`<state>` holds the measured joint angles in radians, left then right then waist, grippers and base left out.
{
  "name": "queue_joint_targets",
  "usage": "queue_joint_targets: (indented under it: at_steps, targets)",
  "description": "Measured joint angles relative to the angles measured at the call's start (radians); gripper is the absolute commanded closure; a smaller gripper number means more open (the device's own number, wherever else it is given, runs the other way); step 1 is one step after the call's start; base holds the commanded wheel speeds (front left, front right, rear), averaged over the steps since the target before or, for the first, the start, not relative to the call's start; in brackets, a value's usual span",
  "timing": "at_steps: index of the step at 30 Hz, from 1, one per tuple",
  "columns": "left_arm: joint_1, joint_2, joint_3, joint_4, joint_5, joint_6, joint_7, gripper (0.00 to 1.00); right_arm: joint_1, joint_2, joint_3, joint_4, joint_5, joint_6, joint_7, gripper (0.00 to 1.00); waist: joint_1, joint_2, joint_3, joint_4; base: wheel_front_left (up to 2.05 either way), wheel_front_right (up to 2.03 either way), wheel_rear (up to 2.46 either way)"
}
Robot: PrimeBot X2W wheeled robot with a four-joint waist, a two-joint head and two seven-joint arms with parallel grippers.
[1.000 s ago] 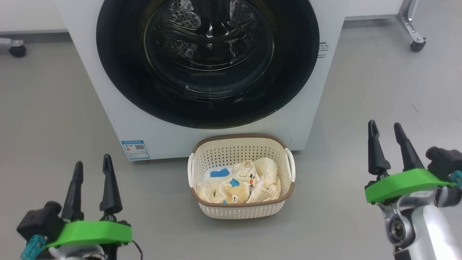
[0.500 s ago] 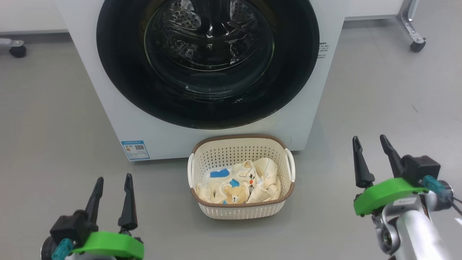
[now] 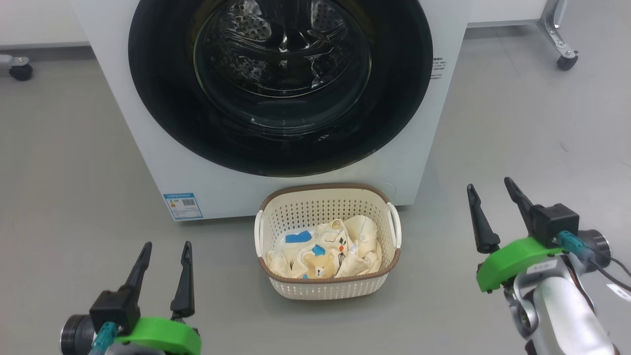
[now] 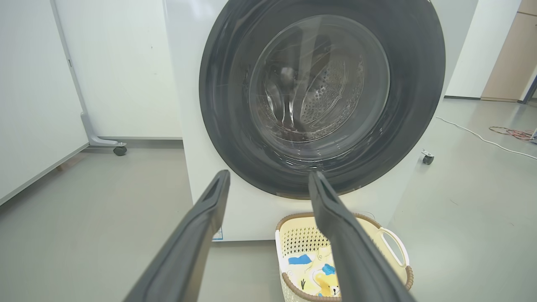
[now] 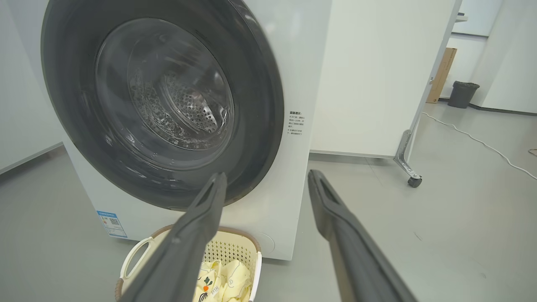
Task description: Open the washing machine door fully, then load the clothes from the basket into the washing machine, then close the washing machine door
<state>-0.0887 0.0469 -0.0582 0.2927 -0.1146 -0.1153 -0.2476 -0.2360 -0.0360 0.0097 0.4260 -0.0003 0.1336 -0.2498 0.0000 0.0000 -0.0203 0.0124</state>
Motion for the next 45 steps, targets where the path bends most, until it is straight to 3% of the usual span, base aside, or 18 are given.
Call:
queue_joint_targets:
  at_steps: [45]
  targets:
    - [-0.013, 0.001, -0.024, 0.034, -0.047, -0.009, 0.0, 0.0, -0.005, 0.0, 0.006, 0.044, 0.001, 0.0, 0.0, 0.0, 0.0, 0.0, -0.003, -0.01, 0.09, 0.09, -0.18]
